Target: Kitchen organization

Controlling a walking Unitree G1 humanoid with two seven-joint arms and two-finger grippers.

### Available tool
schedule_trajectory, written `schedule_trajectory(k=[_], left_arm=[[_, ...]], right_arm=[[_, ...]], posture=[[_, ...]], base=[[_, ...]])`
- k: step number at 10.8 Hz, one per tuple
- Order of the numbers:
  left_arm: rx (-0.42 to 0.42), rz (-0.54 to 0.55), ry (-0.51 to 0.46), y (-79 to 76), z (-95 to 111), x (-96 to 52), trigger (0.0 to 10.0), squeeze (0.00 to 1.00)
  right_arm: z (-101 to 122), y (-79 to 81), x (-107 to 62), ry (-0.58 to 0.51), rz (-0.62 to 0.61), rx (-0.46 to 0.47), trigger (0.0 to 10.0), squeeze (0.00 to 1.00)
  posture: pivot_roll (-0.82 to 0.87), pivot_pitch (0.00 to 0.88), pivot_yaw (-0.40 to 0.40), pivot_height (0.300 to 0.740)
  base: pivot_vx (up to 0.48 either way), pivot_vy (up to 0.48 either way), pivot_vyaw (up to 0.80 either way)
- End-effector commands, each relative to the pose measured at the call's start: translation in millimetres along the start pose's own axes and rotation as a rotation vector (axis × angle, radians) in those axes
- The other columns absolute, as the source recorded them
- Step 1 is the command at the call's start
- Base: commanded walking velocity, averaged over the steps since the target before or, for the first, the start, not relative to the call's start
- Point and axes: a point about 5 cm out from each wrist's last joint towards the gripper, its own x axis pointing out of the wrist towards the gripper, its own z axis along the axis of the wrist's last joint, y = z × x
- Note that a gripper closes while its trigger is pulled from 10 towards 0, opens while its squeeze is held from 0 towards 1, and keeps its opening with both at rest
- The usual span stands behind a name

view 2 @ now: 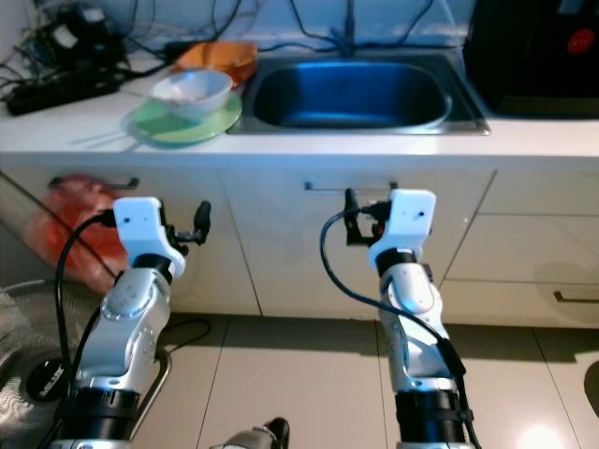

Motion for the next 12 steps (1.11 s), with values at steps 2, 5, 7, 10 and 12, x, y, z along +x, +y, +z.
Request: schedule_trajectory(k=[2, 5, 7, 10, 12], left_arm=[[-0.002, -0.042, -0.061, -5.0, 13.1, 1.5, 10.0, 0.00], [0.001, -0.051, -0.074, -4.4, 16.6, 2.9, 10.0, 0.00], [0.005, -0.051, -0.072, -3.3, 16.1, 3.1, 10.0, 0.00], [-0.010, -0.030, -0.051, -1.3, 11.7, 4.3, 10.0, 0.00], [0.001, -0.030, -0.066, -2.5, 12.7, 6.1, 10.0, 0.00]], right_arm=[[3.4, 2.3, 1.3, -0.021, 0.007, -0.030, 10.0, 0.00], [10.0, 6.3, 1.2, -0.071, 0.006, -0.127, 10.0, 0.00], [8.9, 6.7, 1.4, -0.061, 0.006, -0.158, 10.0, 0.00], [9.3, 8.0, 0.7, -0.068, 0.033, -0.166, 10.0, 0.00], [11.3, 7.7, 2.0, -0.086, 0.024, -0.169, 10.0, 0.00]], posture=[[0.02, 0.031, 0.069, 0.740], [0.02, 0.036, 0.072, 0.740], [0.02, 0.036, 0.070, 0.740], [0.02, 0.031, 0.063, 0.740], [0.03, 0.015, 0.044, 0.740]], base=[[0.122, 0.000, 0.00], [0.366, 0.000, 0.00], [0.441, 0.000, 0.00], [0.291, 0.000, 0.00], [0.000, 0.000, 0.00]])
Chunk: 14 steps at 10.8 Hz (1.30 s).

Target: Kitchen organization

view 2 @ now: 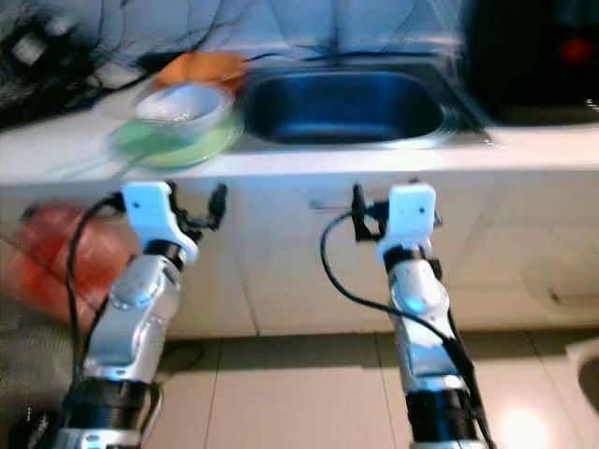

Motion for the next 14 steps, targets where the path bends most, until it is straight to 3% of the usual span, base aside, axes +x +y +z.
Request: schedule_trajectory(k=[1, 5, 14], left_arm=[[0.002, 0.030, 0.015, 6.5, -3.2, -0.9, 10.0, 0.00], [0.010, -0.015, 0.006, -1.8, -2.0, 1.8, 10.0, 0.00], [0.018, -0.010, 0.042, -3.1, -10.0, 5.0, 10.0, 0.00]], right_arm=[[2.5, 6.7, 1.8, -0.013, 0.027, 0.003, 10.0, 0.00], [5.7, 9.3, 1.0, -0.034, 0.035, 0.005, 10.0, 0.00], [8.0, 10.2, 5.4, -0.048, 0.034, -0.005, 10.0, 0.00]], posture=[[0.03, 0.016, 0.043, 0.740], [0.02, 0.024, 0.063, 0.740], [0.01, 0.008, 0.051, 0.740]], base=[[0.000, 0.000, 0.00], [0.154, 0.000, 0.00], [0.393, 0.000, 0.00]])
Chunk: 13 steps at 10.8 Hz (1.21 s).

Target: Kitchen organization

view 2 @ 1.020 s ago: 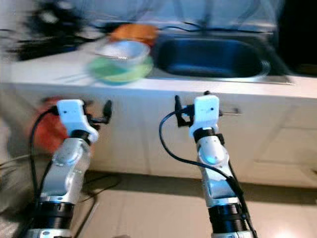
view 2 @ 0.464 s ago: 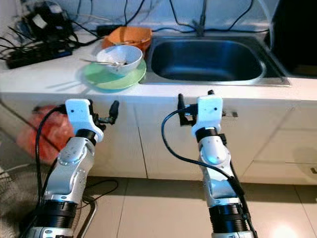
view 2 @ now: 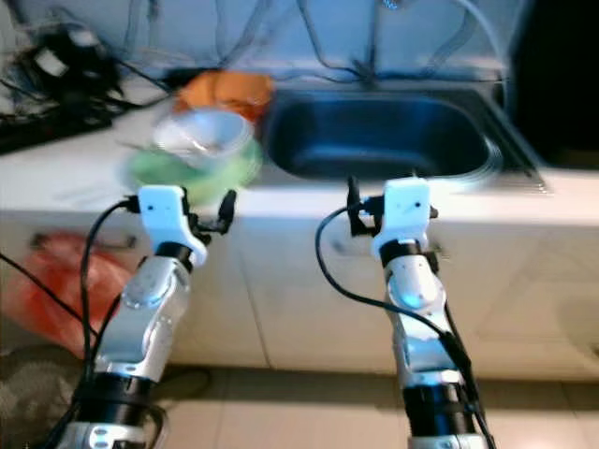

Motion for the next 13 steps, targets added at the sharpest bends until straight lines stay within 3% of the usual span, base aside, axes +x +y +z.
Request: schedule_trajectory(k=[1, 4, 8, 13], left_arm=[[0.000, 0.016, 0.016, 5.4, -2.6, 0.8, 10.0, 0.00], [-0.021, 0.007, 0.017, 2.7, -3.5, 1.6, 10.0, 0.00], [-0.008, 0.018, 0.040, 5.1, -6.6, 1.1, 10.0, 0.00], [-0.019, 0.020, 0.048, 7.0, -7.7, 0.9, 10.0, 0.00]], right_arm=[[4.2, 7.4, 2.6, -0.017, 0.019, 0.002, 10.0, 0.00], [3.8, 6.4, 2.7, -0.017, 0.013, 0.004, 10.0, 0.00], [3.2, 7.8, 1.8, -0.017, 0.016, 0.016, 10.0, 0.00], [2.8, 7.4, 2.8, -0.016, 0.022, 0.012, 10.0, 0.00]], posture=[[0.01, 0.008, 0.055, 0.740], [0.01, 0.007, 0.056, 0.740], [0.02, 0.010, 0.060, 0.740], [0.02, 0.012, 0.053, 0.740]], base=[[0.446, 0.000, 0.00], [0.385, 0.000, 0.00], [0.000, 0.000, 0.00], [0.000, -0.372, 0.00]])
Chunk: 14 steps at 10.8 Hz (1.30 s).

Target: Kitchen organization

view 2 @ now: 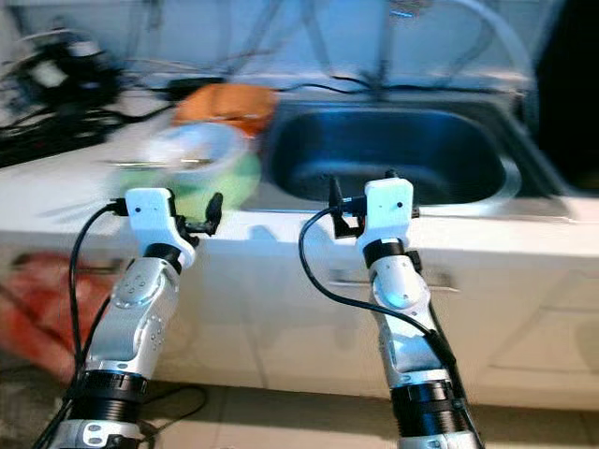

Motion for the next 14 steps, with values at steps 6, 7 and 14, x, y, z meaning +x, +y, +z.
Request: schedule_trajectory(k=[6, 7, 14], left_arm=[[0.007, -0.001, -0.033, 2.0, 6.5, 0.2, 10.0, 0.00], [0.021, 0.000, -0.061, 3.0, 13.2, -0.4, 10.0, 0.00], [0.019, 0.021, -0.094, 3.7, 25.2, -4.3, 10.0, 0.00]], right_arm=[[4.0, -1.3, 1.9, -0.018, -0.003, 0.011, 10.0, 0.00], [5.8, -3.6, 2.8, -0.017, -0.007, 0.031, 10.0, 0.00], [15.1, 1.6, 5.4, 0.004, 0.011, 0.090, 10.0, 0.00]], posture=[[0.02, 0.011, 0.053, 0.740], [0.02, 0.012, 0.054, 0.740], [0.03, 0.020, 0.053, 0.740]], base=[[0.000, -0.240, 0.00], [0.000, 0.000, 0.00], [0.000, 0.000, -0.11]])
